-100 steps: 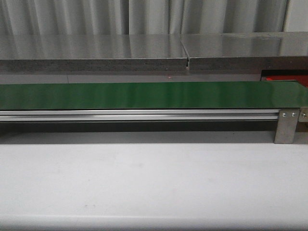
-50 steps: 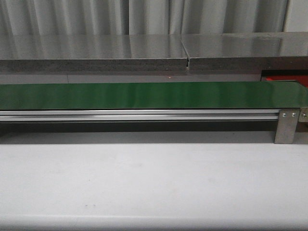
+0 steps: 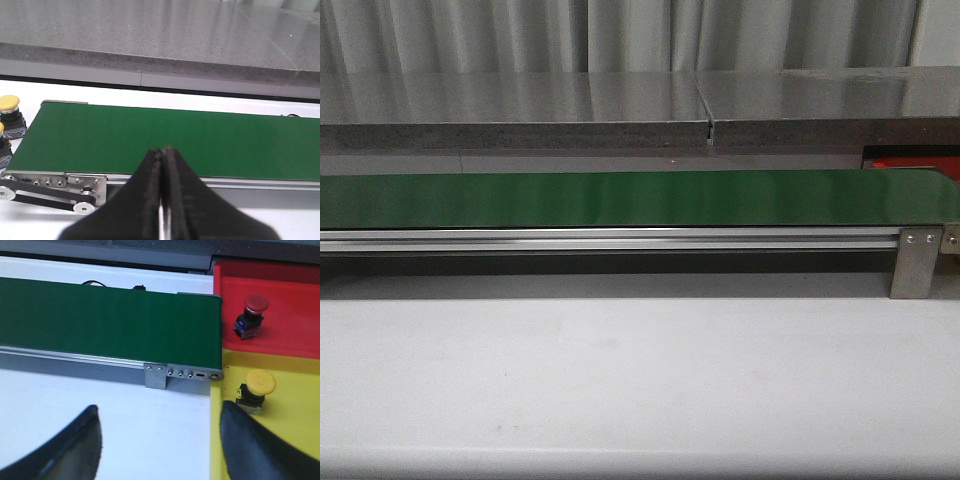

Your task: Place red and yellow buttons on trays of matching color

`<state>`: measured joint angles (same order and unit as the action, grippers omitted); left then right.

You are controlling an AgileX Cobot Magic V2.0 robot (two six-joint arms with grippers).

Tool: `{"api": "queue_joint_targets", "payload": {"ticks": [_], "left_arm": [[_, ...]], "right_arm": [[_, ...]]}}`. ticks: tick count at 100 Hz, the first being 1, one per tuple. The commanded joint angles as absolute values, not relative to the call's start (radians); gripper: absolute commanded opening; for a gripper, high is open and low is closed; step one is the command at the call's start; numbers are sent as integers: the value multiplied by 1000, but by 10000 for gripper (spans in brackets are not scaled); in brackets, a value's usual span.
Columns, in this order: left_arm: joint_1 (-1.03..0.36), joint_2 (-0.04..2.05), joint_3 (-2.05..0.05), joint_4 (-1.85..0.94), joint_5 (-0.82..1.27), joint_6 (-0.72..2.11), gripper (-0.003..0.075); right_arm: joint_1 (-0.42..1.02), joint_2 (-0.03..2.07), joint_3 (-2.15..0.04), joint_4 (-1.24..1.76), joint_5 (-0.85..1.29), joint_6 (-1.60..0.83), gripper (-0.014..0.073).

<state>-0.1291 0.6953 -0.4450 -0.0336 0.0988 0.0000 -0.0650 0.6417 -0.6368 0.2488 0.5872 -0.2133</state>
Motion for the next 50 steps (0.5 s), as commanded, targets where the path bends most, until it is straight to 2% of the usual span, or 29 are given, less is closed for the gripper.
{"api": "queue_joint_targets", "payload": {"ticks": [1,13,20,50], "left_arm": [[-136,694,-473,-41,18,0,-19],[-136,694,-473,-41,18,0,-19],[-136,694,-473,-41,18,0,-19],[-136,694,-473,-44,18,0,-18]], "right_arm": [[-66,617,-655,262,506,-221,291],[-66,616,-655,262,503,-221,-1],[-66,616,-655,262,500,-221,-125],[-66,616,-655,262,501,-221,-118]]}}
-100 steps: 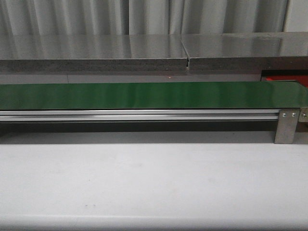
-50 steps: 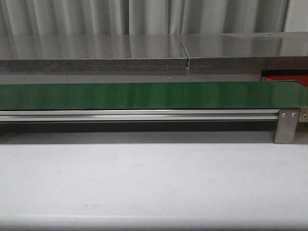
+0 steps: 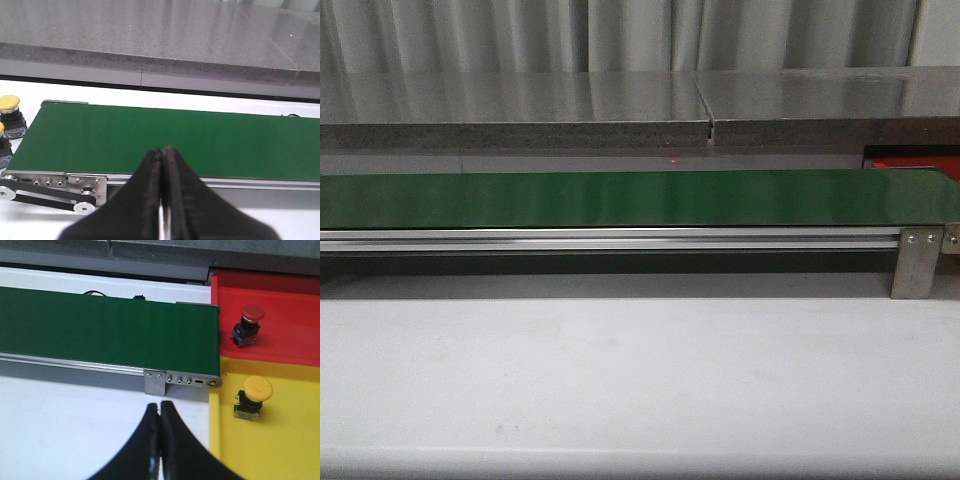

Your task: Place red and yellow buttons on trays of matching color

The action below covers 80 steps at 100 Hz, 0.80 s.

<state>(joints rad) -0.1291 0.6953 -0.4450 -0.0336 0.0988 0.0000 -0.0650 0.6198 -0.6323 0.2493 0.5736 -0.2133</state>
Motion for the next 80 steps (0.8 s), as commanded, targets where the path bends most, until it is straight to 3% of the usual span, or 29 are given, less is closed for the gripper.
{"api": "queue_joint_targets", "payload": {"ticks": [1,9,16,26,38,45,64,80], "left_arm": [[-136,694,-473,-44,18,0,-18],[-136,694,-473,-46,18,0,-4],[-136,694,-473,-34,20,0,67],[-136,694,-473,-29,24,0,271],[-136,694,-473,-29,26,0,581],[-136,694,-473,-42,24,0,671],[-122,694,-501,-57,55,0,657],[14,758,-637,-86,183,0,656]], "right_arm": [[-66,616,-655,262,501,-221,-118],[-66,616,-655,262,501,-221,-118],[-66,616,-655,262,502,-221,-118],[-66,616,-655,262,502,-221,-118],[-66,616,-655,262,502,-221,-118],[-66,616,-655,262,502,-221,-118],[-66,616,-655,262,502,-221,-118],[-66,616,-655,262,502,-221,-118]]}}
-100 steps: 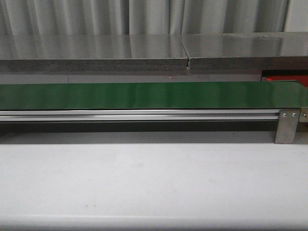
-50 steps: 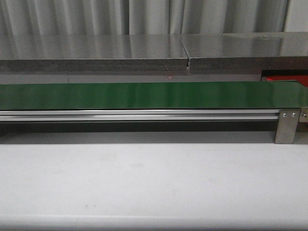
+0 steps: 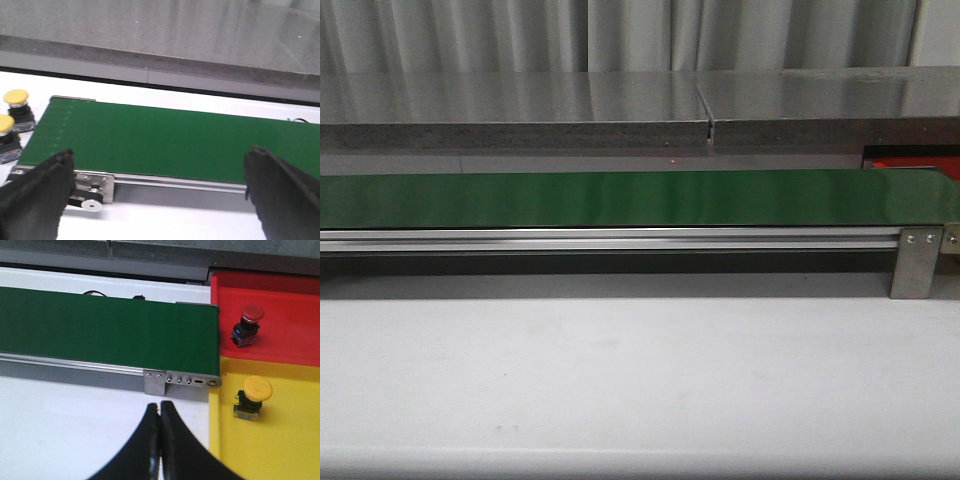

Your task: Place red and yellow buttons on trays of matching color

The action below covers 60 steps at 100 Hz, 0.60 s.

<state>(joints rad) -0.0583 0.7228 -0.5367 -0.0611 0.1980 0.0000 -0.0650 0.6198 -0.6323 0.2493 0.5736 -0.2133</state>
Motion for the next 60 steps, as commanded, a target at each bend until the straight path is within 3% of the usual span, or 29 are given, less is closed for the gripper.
{"api": "queue_joint_targets", "payload": {"ticks": [1,27,60], "left_arm": [[32,763,-644,-87,187,0,656],[355,996,-909,-199,375,0,638],[423,1399,-1155,-168,488,35,638]], "right_arm": [[-66,616,-655,262,502,-221,-118],[-66,616,-655,262,502,-221,-118],[-66,616,-655,262,502,-221,-118]]}}
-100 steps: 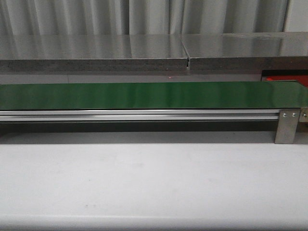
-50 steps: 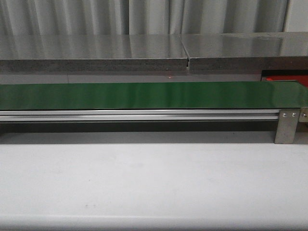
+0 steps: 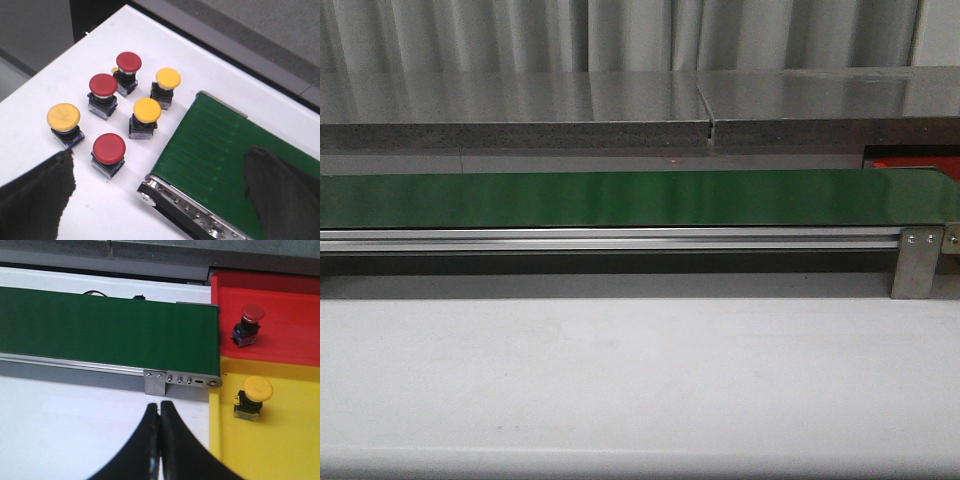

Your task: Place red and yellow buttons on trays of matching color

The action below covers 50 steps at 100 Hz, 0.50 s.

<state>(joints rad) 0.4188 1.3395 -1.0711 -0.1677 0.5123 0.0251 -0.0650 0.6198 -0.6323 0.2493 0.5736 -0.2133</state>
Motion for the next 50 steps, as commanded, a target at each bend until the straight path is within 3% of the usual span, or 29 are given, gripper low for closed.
{"api": "queue_joint_targets", "payload": {"ticks": [1,50], "left_arm": [[423,1415,-1159,-168,490,35,638],[424,1721,-1325,-119,571,35,638]], "right_arm": [[-66,616,-655,262,502,-221,-118],[-66,616,-655,262,502,-221,-118]]}}
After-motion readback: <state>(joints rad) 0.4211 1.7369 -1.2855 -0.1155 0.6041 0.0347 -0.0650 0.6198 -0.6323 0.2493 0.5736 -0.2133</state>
